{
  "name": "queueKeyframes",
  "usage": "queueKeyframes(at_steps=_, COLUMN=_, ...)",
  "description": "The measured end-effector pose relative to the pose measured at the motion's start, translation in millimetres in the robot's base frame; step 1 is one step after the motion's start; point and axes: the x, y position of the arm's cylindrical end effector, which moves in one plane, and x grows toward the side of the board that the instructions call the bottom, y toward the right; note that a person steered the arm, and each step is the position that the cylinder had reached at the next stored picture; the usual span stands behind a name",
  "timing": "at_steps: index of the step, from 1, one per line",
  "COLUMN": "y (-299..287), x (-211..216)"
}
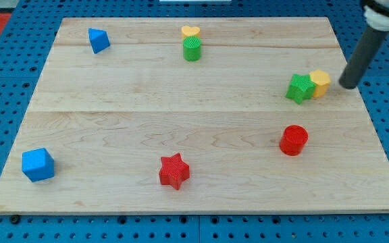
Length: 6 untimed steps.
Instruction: Push the green circle with yellow heart to the top of the green star
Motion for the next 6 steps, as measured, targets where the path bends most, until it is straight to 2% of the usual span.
queueKeyframes(at_steps=1, y=-33.9, x=-8.7)
queueKeyframes(at_steps=2, y=-34.6, x=-18.8)
queueKeyframes(at_steps=3, y=-39.3, x=-86.6)
queueKeyframes(at_steps=5, y=-214.6, x=-185.8)
queueKeyframes(at_steps=6, y=-266.0, x=-200.4)
